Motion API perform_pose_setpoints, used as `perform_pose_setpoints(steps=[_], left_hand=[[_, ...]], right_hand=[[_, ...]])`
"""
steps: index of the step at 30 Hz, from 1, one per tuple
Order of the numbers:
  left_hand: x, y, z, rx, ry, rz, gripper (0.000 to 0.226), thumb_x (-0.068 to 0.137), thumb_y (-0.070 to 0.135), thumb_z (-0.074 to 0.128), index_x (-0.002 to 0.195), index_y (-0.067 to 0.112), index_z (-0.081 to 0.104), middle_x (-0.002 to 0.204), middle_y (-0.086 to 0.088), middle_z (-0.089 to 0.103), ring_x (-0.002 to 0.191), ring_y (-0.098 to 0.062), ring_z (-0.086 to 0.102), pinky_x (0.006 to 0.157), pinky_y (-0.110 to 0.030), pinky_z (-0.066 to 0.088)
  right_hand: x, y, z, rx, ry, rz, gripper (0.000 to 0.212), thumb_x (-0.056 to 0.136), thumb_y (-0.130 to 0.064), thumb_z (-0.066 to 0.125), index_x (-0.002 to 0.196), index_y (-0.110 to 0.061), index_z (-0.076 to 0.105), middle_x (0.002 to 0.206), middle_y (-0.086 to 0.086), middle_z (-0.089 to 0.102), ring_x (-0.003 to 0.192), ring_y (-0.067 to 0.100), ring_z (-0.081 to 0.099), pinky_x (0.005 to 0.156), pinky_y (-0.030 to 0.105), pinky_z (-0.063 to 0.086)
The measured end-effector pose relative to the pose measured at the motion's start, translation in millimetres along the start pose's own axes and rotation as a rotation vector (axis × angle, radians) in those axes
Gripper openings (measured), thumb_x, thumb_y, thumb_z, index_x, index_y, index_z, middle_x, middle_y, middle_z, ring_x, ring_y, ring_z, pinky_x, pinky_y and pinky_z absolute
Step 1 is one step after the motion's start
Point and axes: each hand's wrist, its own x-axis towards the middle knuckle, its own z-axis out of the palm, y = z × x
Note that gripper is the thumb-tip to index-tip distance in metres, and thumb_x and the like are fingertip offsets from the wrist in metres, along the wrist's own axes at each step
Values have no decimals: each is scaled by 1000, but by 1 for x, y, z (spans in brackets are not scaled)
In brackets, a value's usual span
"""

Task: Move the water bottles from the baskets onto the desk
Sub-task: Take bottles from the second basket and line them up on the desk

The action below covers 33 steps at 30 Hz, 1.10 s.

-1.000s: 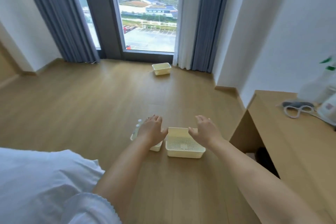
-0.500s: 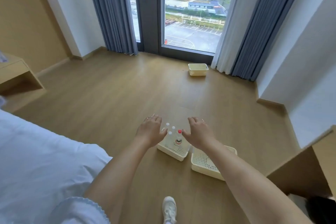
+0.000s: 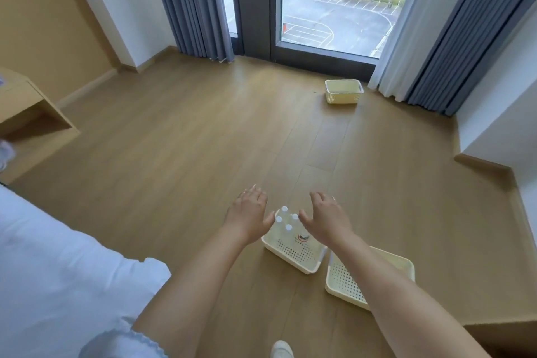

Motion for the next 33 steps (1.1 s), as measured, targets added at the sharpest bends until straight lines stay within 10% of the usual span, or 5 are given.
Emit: perform_pose_setpoints(steps=[33], left_hand=[[303,-173,545,-290,-122,-68,74,90,46,52,149,14,21,158,1,18,146,-11,14,115,-29,19]], right_hand=[[303,211,531,344,44,243,62,87,-33,58,140,-9,35,134,6,46,124,21,44,99,34,39]])
